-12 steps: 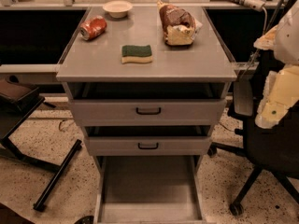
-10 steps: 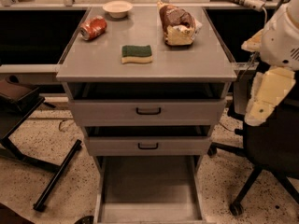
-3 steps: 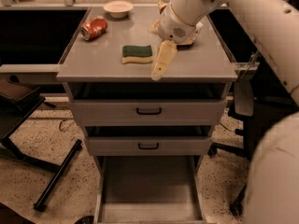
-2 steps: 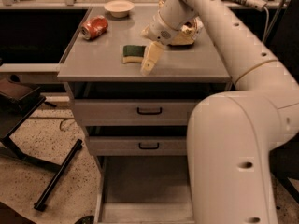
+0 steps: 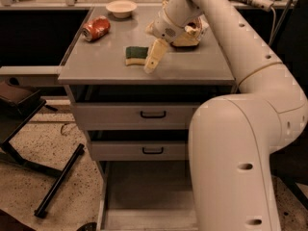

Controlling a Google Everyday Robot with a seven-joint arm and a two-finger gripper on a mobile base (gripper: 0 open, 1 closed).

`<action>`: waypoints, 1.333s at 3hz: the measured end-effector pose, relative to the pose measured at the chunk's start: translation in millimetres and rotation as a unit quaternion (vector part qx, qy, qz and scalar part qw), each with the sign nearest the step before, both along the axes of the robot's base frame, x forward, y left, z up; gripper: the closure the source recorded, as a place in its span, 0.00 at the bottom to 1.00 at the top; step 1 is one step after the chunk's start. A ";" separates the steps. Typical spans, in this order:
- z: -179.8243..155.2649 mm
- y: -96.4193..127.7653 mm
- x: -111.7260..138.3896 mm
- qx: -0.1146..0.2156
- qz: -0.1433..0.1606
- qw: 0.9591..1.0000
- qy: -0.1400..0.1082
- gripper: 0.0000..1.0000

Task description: Place sponge into bottom drawer

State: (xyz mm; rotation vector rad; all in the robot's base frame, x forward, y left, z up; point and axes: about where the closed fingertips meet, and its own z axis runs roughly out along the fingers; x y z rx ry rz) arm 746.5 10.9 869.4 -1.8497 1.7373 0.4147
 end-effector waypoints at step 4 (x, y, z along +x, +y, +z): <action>-30.8 43.1 35.5 0.001 -0.003 1.000 0.022 0.00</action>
Offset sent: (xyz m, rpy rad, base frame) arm 0.0729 0.0451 0.0119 -0.0344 0.0271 0.0385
